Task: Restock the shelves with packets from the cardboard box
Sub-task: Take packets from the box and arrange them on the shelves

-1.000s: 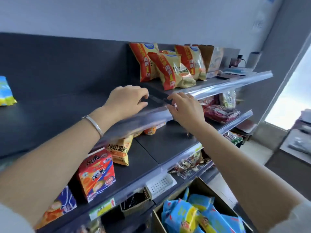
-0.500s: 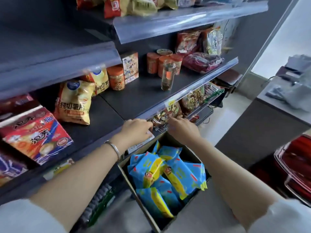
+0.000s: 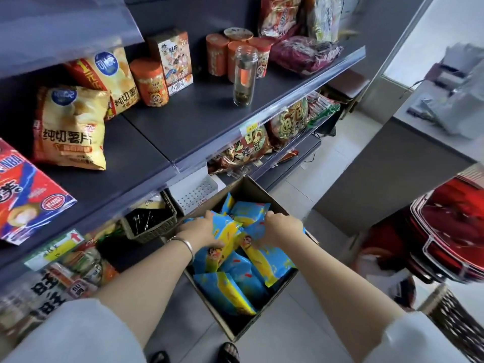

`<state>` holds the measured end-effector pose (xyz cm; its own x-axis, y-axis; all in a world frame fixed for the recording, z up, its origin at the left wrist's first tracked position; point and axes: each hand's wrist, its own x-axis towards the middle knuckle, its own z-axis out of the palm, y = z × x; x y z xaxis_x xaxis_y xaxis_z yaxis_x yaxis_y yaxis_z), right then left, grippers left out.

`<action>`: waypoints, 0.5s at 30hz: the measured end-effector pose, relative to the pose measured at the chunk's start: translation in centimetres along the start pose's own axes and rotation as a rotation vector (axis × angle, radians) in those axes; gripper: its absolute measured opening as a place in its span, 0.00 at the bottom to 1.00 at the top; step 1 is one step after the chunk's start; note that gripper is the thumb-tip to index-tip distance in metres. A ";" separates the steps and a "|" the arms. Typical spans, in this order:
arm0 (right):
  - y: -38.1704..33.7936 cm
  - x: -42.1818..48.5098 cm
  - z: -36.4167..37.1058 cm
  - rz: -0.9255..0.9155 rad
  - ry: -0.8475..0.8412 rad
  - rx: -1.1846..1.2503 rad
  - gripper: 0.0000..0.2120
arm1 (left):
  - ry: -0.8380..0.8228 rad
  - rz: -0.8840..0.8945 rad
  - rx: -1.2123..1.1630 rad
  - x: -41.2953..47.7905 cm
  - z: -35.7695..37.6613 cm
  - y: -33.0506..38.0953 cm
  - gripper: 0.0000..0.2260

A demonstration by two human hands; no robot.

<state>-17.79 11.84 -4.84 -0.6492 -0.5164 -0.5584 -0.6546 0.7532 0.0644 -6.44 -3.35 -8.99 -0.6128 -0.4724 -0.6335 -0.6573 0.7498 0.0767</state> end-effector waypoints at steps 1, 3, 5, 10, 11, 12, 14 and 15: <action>-0.2 -0.1 0.1 0.000 0.014 -0.002 0.35 | 0.008 -0.016 -0.003 0.0 0.1 0.1 0.44; -0.3 -0.2 0.4 0.003 0.035 0.008 0.33 | 0.036 -0.042 0.000 -0.4 0.0 0.5 0.44; -0.1 -0.1 0.5 0.002 0.030 0.063 0.28 | 0.077 -0.043 -0.009 -0.7 -0.5 0.9 0.38; 0.5 -0.1 0.0 -0.008 -0.074 0.226 0.13 | 0.131 0.055 -0.174 -1.4 -2.7 0.8 0.13; 0.4 -0.3 -0.4 -0.026 -0.075 0.205 0.09 | 0.152 0.061 -0.193 -1.7 -3.3 0.7 0.13; 0.4 -0.4 -0.8 -0.042 -0.081 0.193 0.10 | 0.185 0.062 -0.199 -2.3 -4.1 0.5 0.13; 0.5 -0.9 -2.0 -0.058 -0.042 0.205 0.16 | 0.252 0.073 -0.209 -3.4 -6.0 0.0 0.13; 0.7 -1.0 -2.7 -0.050 -0.001 0.275 0.17 | 0.292 0.090 -0.208 -4.0 -7.1 -0.2 0.13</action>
<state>-18.65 11.73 -1.97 -0.6183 -0.5557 -0.5559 -0.5563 0.8090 -0.1899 -6.95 -4.95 -0.97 -0.7515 -0.5439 -0.3733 -0.6520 0.6983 0.2954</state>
